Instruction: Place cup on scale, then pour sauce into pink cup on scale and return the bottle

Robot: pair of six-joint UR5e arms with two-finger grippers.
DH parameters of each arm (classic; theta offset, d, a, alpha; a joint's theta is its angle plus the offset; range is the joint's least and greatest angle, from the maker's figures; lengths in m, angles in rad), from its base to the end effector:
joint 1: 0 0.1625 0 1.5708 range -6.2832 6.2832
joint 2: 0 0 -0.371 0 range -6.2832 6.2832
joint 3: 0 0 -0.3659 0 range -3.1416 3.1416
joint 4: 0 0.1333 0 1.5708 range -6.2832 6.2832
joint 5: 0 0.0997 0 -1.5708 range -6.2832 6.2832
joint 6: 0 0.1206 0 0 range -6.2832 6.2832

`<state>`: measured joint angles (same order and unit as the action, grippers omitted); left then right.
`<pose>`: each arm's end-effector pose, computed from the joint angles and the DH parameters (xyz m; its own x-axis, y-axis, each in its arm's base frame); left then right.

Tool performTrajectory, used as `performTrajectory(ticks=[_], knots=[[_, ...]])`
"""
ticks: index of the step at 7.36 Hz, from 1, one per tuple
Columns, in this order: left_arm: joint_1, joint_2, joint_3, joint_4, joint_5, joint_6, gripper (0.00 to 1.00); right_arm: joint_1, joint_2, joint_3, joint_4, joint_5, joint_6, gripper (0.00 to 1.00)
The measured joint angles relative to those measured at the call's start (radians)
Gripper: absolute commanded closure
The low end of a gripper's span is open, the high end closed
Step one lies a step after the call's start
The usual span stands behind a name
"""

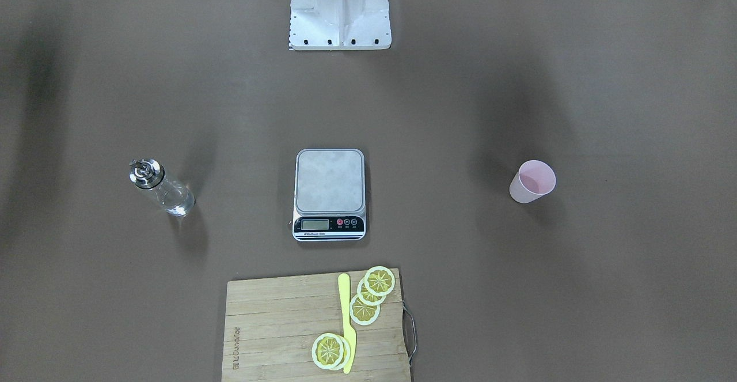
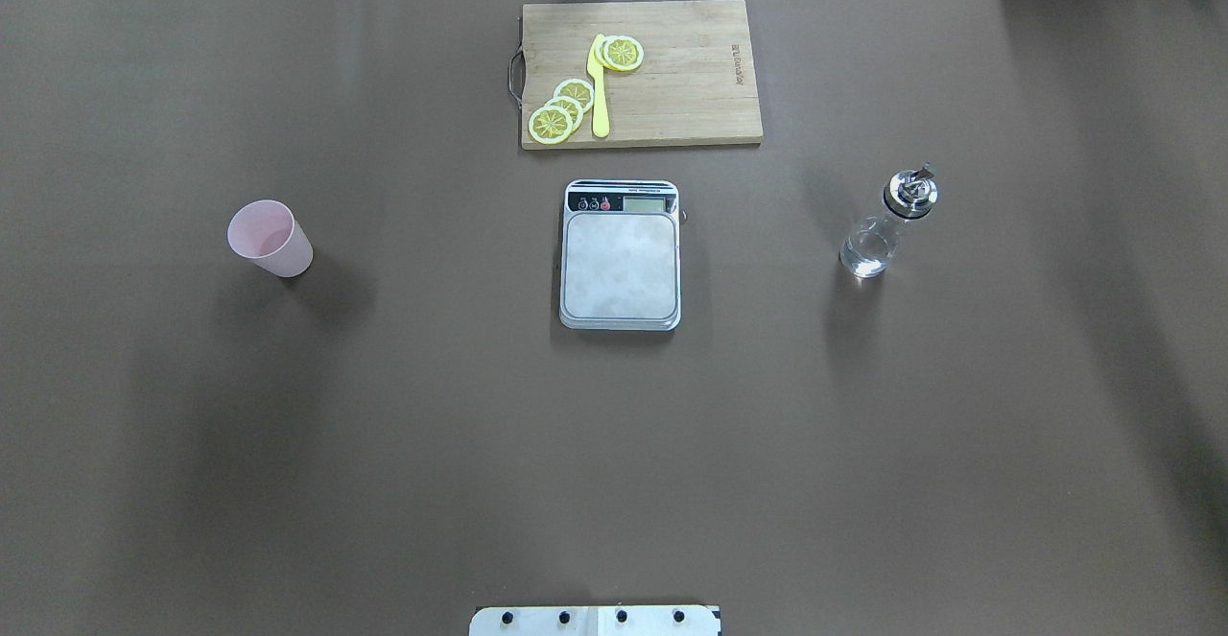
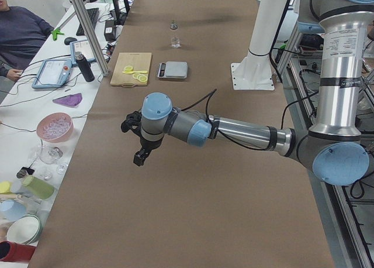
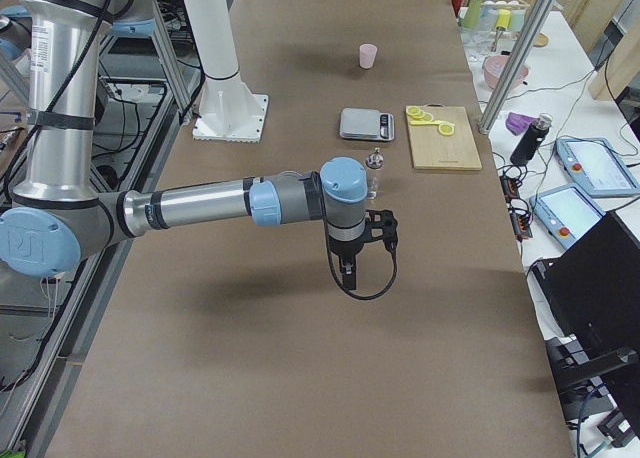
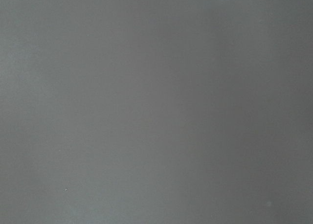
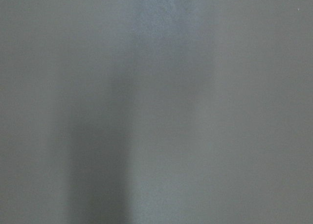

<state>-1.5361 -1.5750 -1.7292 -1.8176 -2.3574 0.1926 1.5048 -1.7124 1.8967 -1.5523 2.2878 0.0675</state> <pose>-0.0310 -0.4894 0.5127 0.6771 0.4760 -0.5612 -0.1645 0.8413 0.5150 0.0260 -0.4260 0.5317 0.7461 -0.1154 0.6558 0.0143 0.9874 0.1575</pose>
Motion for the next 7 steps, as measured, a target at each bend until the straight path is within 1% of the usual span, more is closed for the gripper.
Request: performTrajectory(ticks=[2, 3, 5, 6, 7], knots=[[0.001, -0.041, 0.026, -0.015, -0.057, -0.007, 0.02, 0.0, 0.003, 0.015, 0.018, -0.001, 0.001, 0.0], [0.001, -0.059, 0.03, -0.017, -0.07, -0.013, 0.02, 0.0, 0.011, 0.023, 0.035, -0.002, 0.008, 0.0], [0.011, -0.074, 0.028, -0.033, -0.08, -0.024, 0.02, -0.003, 0.023, 0.023, 0.091, -0.001, 0.055, 0.0], [0.035, -0.077, 0.026, -0.036, -0.081, -0.038, 0.02, -0.013, 0.024, 0.022, 0.107, 0.004, 0.077, 0.0], [0.062, -0.081, 0.023, -0.038, -0.083, -0.091, 0.02, -0.035, 0.027, 0.022, 0.117, 0.011, 0.112, 0.0]])
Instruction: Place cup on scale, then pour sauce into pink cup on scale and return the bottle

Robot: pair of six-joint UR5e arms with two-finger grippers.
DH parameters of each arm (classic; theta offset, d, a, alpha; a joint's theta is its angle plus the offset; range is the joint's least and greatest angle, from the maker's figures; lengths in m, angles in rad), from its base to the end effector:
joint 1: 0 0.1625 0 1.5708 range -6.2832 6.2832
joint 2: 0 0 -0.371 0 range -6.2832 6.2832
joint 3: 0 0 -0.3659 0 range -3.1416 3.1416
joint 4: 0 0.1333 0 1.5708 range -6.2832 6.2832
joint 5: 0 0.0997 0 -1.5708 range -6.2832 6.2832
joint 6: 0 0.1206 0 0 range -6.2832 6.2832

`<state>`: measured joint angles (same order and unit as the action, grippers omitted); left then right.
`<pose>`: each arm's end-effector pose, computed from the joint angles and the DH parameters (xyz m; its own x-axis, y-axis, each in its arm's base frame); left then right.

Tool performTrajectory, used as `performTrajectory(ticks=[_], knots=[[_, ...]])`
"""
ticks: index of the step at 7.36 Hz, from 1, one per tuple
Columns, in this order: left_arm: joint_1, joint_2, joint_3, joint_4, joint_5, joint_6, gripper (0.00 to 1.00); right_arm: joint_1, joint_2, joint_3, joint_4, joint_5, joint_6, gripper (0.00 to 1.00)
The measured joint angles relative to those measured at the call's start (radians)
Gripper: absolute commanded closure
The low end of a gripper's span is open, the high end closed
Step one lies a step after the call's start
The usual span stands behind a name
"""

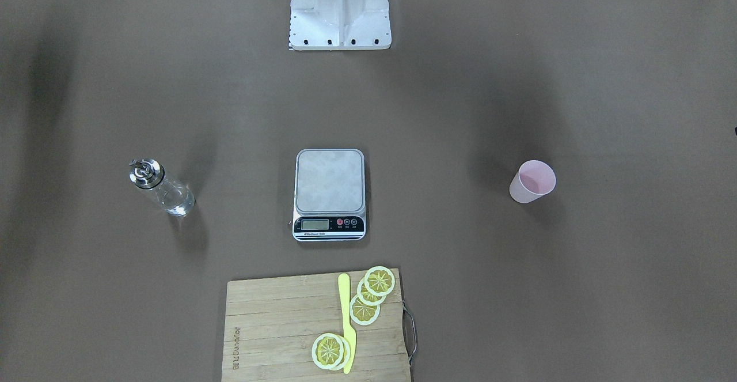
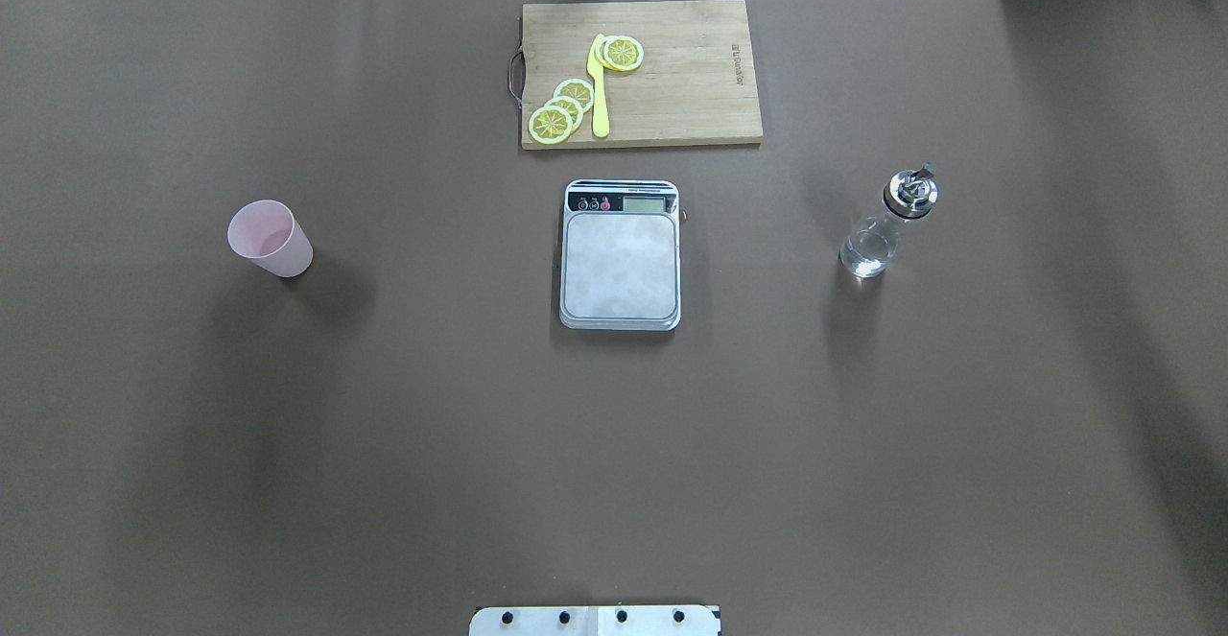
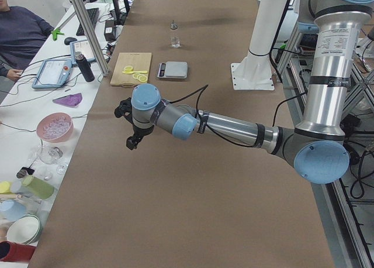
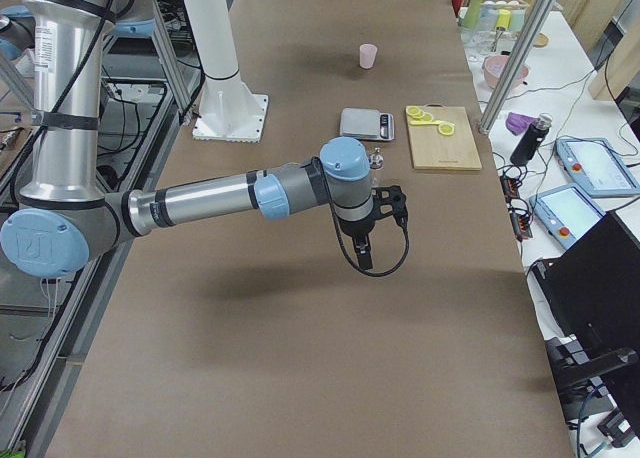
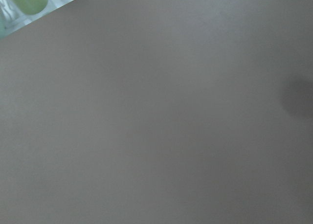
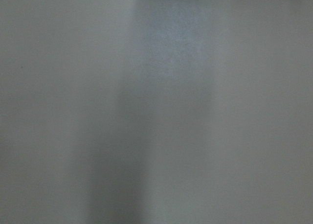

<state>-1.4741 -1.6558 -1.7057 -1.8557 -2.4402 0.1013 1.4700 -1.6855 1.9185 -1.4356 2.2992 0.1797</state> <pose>0.0086 -0.5151 0.4722 0.5949 0.5159 -0.6163 -0.1454 0.8232 0.5488 0.0086 -0.4421 0.4947 0.7236 -0.1425 0.6754 -0.0360 0.9693 0.2431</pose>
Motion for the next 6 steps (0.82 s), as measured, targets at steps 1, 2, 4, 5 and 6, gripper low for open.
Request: performTrajectory(ticks=[1, 2, 4, 5, 6], knots=[[0.028, -0.006, -0.005, -0.008, -0.001, -0.098, 0.02, -0.028, 0.004, 0.001, 0.011, 0.005, 0.05, 0.0], [0.061, -0.014, -0.01, -0.026, -0.001, -0.222, 0.02, -0.061, 0.006, 0.003, 0.04, 0.007, 0.123, 0.0], [0.132, -0.057, -0.012, -0.051, 0.004, -0.503, 0.02, -0.131, 0.002, 0.007, 0.134, 0.003, 0.291, 0.0], [0.174, -0.08, -0.012, -0.062, 0.017, -0.6, 0.01, -0.156, -0.003, 0.008, 0.158, 0.0, 0.335, 0.0], [0.21, -0.1, -0.011, -0.078, 0.033, -0.648, 0.01, -0.167, -0.009, 0.01, 0.168, 0.0, 0.353, 0.0]])
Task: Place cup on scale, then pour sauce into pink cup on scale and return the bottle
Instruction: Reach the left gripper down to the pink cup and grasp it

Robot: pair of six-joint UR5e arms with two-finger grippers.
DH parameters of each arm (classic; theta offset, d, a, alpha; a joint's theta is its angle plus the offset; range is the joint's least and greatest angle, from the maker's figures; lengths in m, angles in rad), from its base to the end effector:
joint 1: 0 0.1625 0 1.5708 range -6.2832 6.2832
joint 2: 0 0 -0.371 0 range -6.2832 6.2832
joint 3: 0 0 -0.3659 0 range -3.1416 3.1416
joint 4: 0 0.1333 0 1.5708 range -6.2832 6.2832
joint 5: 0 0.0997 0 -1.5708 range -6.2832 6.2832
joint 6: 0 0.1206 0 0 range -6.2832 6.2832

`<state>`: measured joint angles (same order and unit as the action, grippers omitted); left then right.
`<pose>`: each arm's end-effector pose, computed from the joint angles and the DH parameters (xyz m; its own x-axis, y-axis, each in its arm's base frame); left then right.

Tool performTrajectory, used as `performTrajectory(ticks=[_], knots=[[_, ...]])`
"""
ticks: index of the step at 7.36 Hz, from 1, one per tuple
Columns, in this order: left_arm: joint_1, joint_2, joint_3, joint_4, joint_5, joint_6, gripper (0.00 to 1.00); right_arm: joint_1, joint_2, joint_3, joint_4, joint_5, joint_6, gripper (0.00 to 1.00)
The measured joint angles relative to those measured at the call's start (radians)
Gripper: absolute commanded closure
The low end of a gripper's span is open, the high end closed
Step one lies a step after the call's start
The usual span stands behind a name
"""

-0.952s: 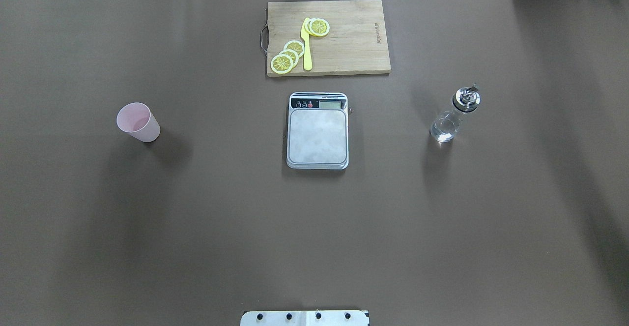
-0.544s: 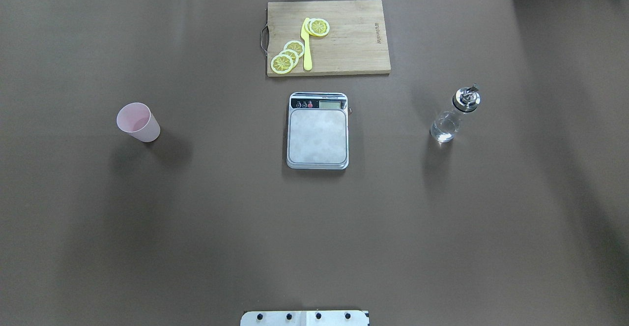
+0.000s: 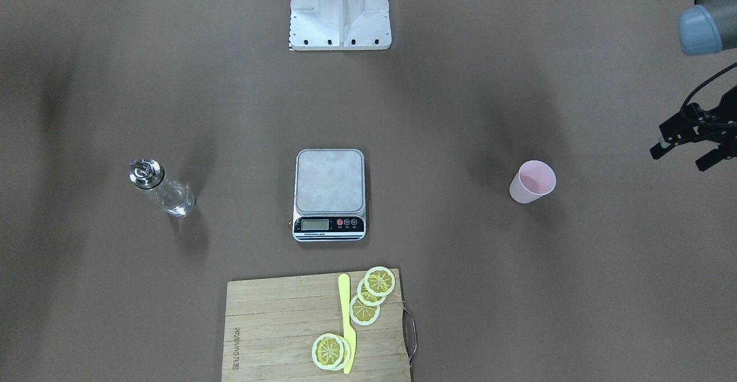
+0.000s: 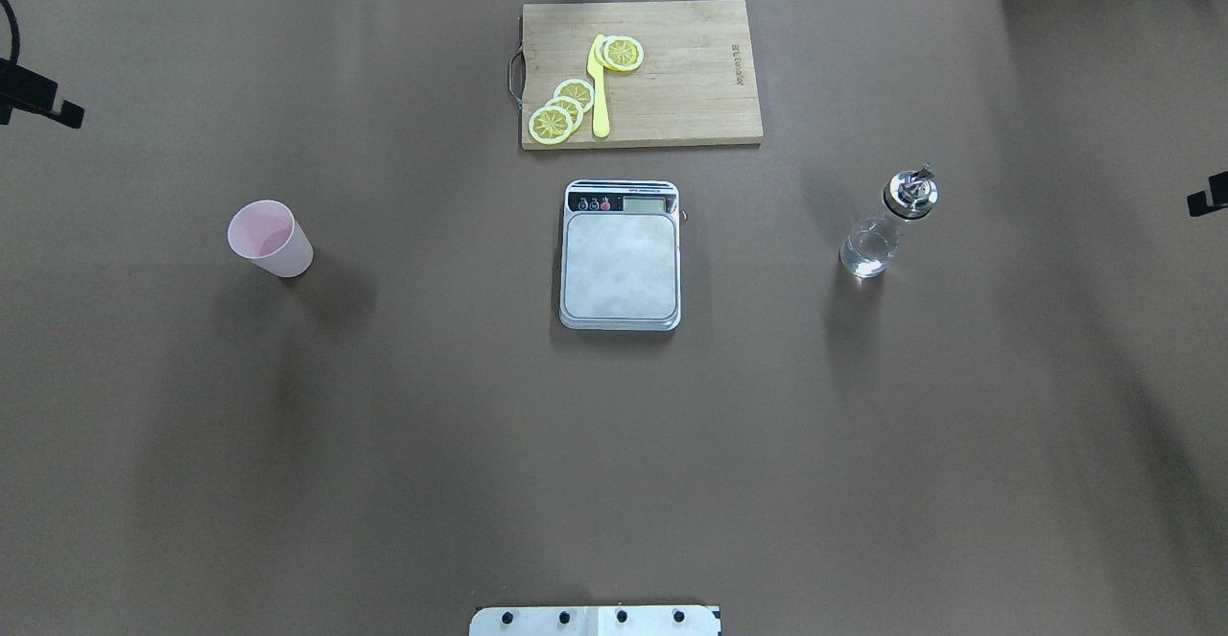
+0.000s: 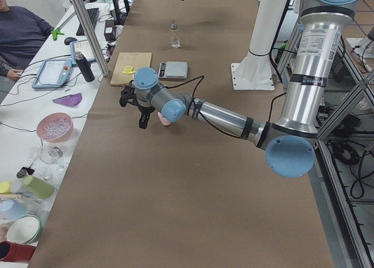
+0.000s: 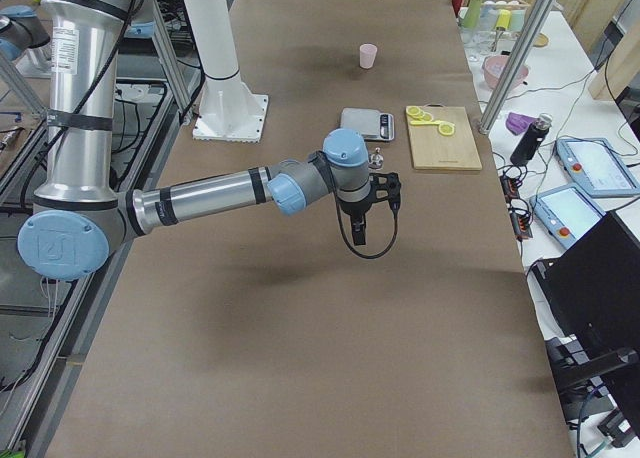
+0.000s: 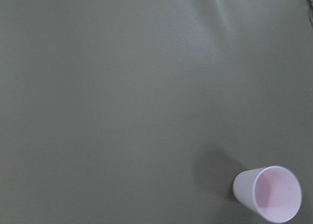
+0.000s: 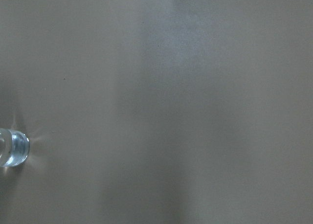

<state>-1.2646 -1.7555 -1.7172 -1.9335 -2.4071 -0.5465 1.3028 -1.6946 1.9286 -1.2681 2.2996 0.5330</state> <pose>0.1218 -0.5305 0.4066 0.5442 0.1782 -0.8198 0.0598 0.9665 0.2498 -0.0659 -0.4401 0.4722 0.6575 -0.0319 0.7527 -0.1237 0.9810 0.1496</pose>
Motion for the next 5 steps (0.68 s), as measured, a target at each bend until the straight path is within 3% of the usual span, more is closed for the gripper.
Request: performTrajectory(ticks=[2, 5], knots=[[0.063, -0.044, 0.003, -0.015, 0.045, -0.082, 0.02, -0.008, -0.008, 0.005, 0.005, 0.003, 0.013, 0.0], [0.233, -0.07, 0.007, -0.02, 0.247, -0.206, 0.03, -0.01, -0.012, 0.006, 0.006, 0.002, 0.015, 0.0]])
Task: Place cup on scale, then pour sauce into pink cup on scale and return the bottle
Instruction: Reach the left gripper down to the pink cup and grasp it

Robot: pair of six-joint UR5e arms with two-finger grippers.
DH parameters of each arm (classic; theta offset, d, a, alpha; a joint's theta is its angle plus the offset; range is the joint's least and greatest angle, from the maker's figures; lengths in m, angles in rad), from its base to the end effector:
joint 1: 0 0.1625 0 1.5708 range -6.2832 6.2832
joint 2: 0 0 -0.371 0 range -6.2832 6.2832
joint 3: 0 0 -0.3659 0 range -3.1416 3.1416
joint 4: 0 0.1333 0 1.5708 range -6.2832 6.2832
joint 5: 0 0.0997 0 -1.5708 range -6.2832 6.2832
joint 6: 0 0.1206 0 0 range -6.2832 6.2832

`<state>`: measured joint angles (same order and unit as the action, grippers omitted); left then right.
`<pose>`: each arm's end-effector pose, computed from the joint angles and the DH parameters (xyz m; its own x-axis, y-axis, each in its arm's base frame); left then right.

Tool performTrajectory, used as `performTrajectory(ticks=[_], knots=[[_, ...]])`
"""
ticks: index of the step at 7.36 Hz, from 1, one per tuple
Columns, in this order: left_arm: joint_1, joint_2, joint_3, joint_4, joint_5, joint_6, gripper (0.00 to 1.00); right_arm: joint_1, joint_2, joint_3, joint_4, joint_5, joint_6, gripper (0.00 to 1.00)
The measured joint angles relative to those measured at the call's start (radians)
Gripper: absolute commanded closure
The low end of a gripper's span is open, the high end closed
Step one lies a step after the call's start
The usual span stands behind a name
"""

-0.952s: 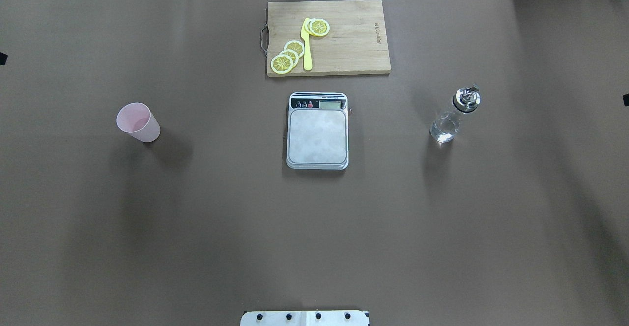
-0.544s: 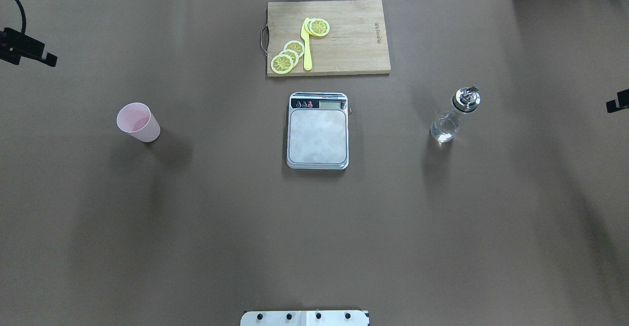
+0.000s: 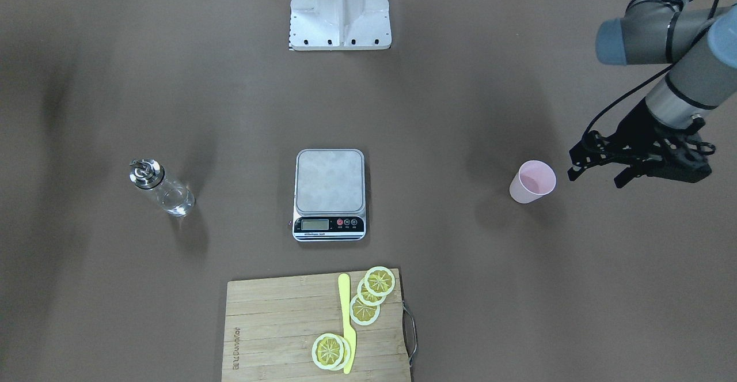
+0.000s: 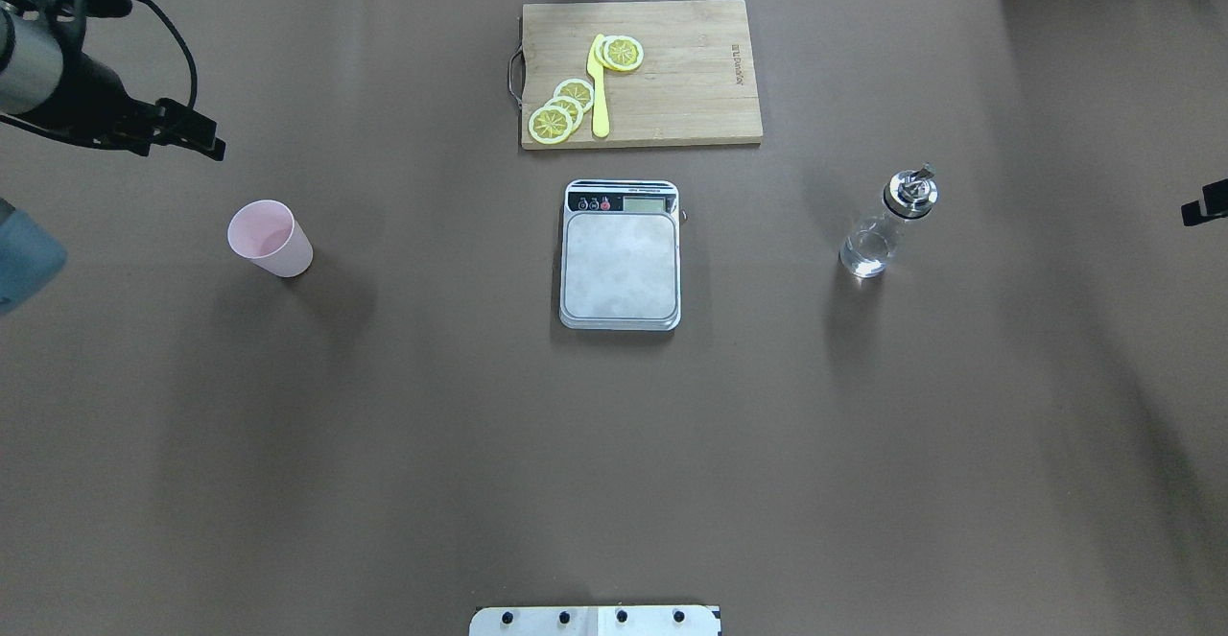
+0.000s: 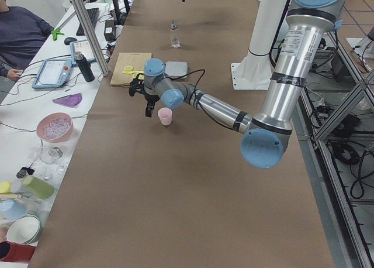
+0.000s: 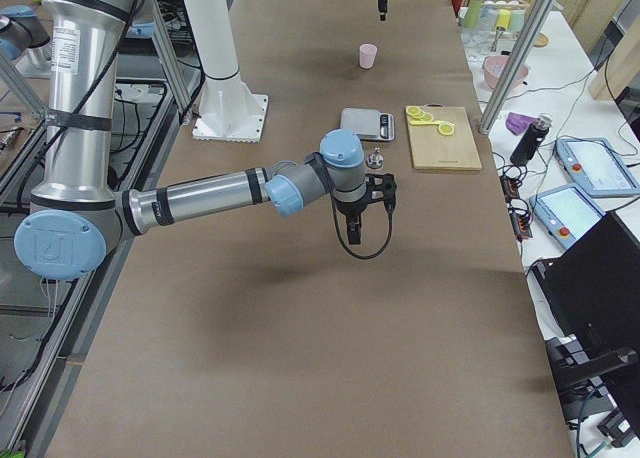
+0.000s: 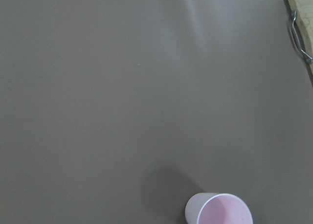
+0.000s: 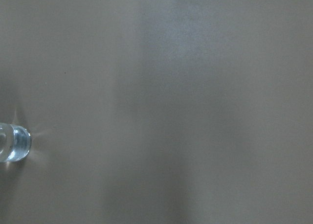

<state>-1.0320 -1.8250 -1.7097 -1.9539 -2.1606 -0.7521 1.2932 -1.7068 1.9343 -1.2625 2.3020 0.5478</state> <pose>0.2370 -0.5255 0.3831 0.6250 0.1372 -0.7684 0.0833 0.9671 0.2405 -0.0692 -0.4354 0.4738 0.6541 -0.0233 0.7560 -0.1230 0.9829 0.1368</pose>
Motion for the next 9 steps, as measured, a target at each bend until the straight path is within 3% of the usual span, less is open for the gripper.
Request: performTrajectory(ticks=[2, 6, 7, 9], knots=[[0.071, 0.02, 0.0, -0.01, 0.078, -0.012, 0.12, 0.0, 0.0, 0.0, 0.001, -0.001, 0.0, 0.0], [0.133, 0.057, 0.005, -0.059, 0.123, -0.023, 0.82, 0.0, 0.0, -0.001, 0.004, -0.002, 0.0, 0.0], [0.139, 0.057, 0.004, -0.06, 0.124, -0.024, 0.93, 0.0, 0.0, -0.001, 0.005, -0.003, 0.0, 0.0], [0.143, 0.06, 0.003, -0.061, 0.125, -0.024, 0.93, 0.0, 0.0, -0.001, 0.005, -0.004, 0.0, 0.0]])
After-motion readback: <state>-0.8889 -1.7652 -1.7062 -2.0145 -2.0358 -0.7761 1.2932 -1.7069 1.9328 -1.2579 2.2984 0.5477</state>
